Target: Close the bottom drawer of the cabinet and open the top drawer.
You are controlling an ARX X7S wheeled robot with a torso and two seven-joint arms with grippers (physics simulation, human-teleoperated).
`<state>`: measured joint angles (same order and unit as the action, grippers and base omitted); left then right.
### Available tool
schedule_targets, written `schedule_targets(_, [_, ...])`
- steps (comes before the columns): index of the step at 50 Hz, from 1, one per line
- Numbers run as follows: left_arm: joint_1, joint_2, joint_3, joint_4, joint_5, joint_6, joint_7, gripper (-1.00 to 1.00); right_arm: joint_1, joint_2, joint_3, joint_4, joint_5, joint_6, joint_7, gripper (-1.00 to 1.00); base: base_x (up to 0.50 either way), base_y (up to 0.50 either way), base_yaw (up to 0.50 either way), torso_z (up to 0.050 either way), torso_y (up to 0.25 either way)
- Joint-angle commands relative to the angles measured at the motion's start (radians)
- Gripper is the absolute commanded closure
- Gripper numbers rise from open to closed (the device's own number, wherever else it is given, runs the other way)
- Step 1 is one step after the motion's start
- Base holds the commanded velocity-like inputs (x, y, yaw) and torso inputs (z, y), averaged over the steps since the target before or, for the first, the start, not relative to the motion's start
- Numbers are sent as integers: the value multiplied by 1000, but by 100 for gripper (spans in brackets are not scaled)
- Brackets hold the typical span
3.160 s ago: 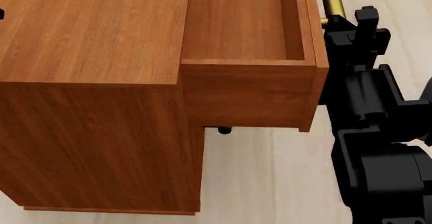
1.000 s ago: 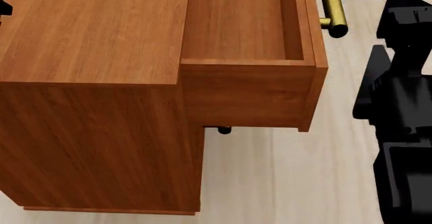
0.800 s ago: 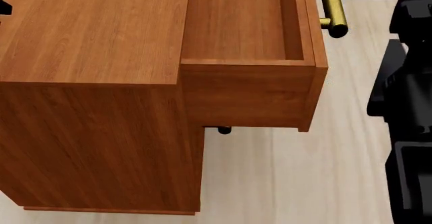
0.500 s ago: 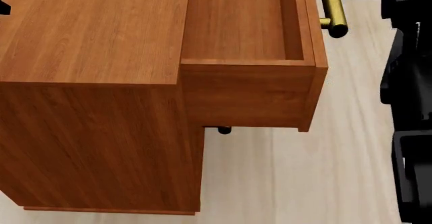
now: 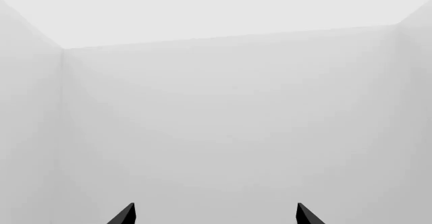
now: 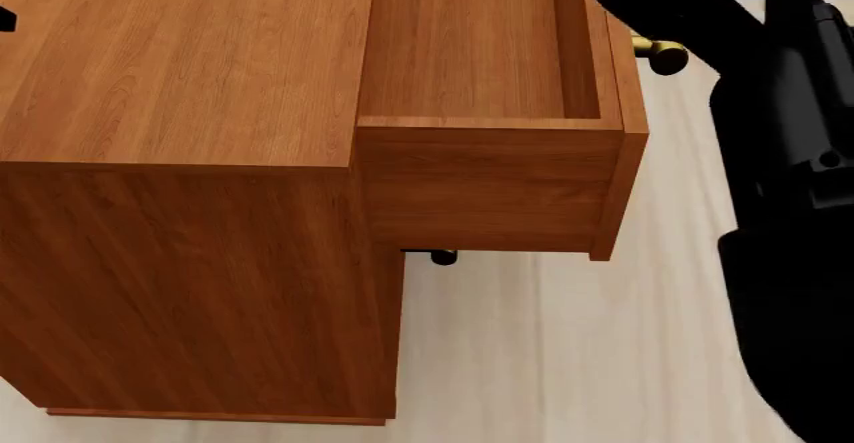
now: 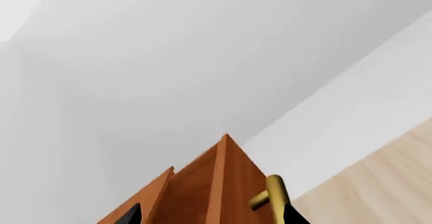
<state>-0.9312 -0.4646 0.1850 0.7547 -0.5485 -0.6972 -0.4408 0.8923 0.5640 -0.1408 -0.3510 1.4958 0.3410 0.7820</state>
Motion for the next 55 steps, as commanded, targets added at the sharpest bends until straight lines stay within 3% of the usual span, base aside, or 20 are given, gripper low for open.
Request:
schedule_targets(1, [12,-4,-2,-2,0,13,1,-100,86,92,-74,-13,-46,117,22,-100,0,0,0,0,0])
schedule_targets(14, [25,-3,1,-8,4,30,0,-100,221,152,-150,0,-29,261,32,-100,0,0,0,0,0])
schedule_targets(28, [34,-2,6,-12,7,44,-1,-100,491,187,-314,124,-29,538,-20,-100,0,0,0,0,0])
schedule_targets(44, [42,-5,5,-18,7,59,1,-100,732,153,-447,263,-63,752,-98,-100,0,0,0,0,0])
schedule_targets(55, [46,-6,14,-21,11,65,0,-100,869,83,-569,396,-146,853,-242,-100,0,0,0,0,0])
